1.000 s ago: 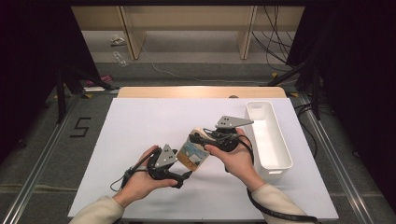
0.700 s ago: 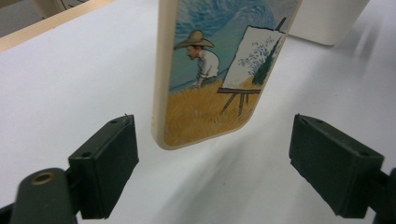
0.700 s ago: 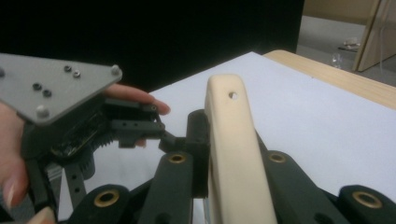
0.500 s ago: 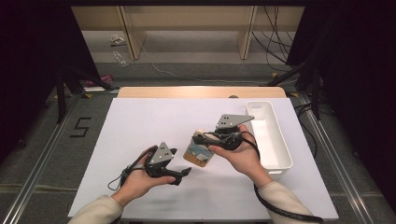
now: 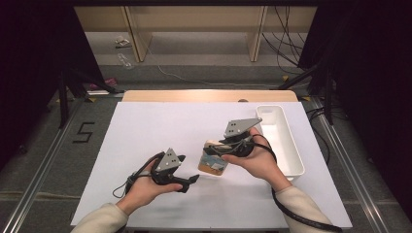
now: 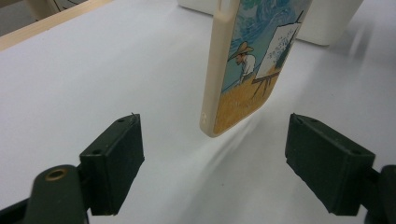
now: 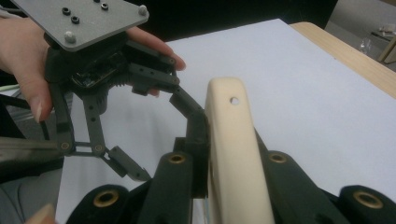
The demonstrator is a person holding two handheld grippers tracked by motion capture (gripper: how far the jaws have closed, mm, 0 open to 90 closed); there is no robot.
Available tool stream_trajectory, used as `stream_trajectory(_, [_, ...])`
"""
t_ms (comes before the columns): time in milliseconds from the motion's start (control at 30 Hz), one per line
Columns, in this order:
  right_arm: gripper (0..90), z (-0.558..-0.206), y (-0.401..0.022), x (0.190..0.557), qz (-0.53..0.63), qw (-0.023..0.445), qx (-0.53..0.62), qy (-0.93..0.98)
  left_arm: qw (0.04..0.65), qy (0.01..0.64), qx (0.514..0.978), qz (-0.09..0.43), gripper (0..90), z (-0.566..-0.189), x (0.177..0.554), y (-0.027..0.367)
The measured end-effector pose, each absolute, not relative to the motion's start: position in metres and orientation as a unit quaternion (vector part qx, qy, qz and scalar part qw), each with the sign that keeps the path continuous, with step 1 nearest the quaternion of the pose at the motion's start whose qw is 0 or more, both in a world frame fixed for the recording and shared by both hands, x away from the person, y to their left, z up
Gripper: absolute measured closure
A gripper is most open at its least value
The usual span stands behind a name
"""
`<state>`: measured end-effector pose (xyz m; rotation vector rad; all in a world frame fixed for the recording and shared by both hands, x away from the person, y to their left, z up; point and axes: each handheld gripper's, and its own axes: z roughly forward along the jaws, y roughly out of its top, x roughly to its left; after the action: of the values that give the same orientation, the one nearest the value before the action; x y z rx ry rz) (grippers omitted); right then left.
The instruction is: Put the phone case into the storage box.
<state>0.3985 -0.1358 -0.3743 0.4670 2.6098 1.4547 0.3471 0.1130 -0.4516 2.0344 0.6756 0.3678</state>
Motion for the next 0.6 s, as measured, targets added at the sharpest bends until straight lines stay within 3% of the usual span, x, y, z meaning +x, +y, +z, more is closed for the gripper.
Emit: stream_trajectory(600, [80.6,-0.367,-0.135,0.395,0.463,0.041,0.137,0.875,0.472,0.208,0.846,0.135,27.7,-0.457,0.358,0.089])
